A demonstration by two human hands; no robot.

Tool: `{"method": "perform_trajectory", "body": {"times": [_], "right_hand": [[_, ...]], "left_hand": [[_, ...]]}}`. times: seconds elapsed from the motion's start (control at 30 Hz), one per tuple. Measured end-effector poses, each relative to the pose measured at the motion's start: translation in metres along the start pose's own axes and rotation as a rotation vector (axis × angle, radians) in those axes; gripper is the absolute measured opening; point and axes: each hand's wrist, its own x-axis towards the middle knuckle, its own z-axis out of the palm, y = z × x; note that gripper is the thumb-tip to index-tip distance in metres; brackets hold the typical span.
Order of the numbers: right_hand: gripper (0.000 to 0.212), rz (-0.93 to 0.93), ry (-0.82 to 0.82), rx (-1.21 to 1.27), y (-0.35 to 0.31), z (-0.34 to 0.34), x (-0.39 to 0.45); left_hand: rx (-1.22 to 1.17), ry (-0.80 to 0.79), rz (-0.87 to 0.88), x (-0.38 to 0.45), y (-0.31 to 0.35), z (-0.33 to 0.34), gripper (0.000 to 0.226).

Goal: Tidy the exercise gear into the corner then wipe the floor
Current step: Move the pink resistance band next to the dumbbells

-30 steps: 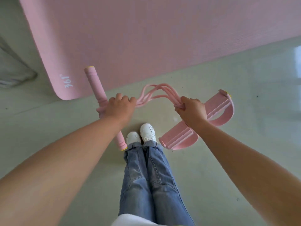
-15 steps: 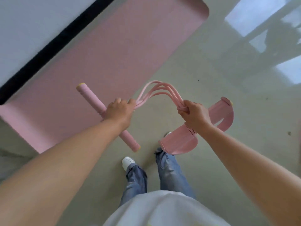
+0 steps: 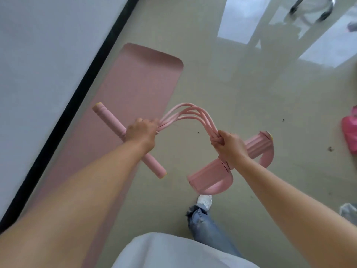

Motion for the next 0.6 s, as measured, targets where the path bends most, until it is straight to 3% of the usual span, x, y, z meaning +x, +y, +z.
{"method": "perform_trajectory", "body": {"times": [0.2, 0.6], "right_hand": [[0.021, 0.006, 0.057, -0.009, -0.001, -0.094, 0.094], [0.017, 0.077, 0.089, -0.032, -0.088, -0.214, 0.302]], "left_hand": [[-0.009, 0.077, 0.046, 0.089, 0.045, -0.079, 0.029], [0.073, 0.072, 0.249, 0.306, 0.021, -0.247, 0.028]]}}
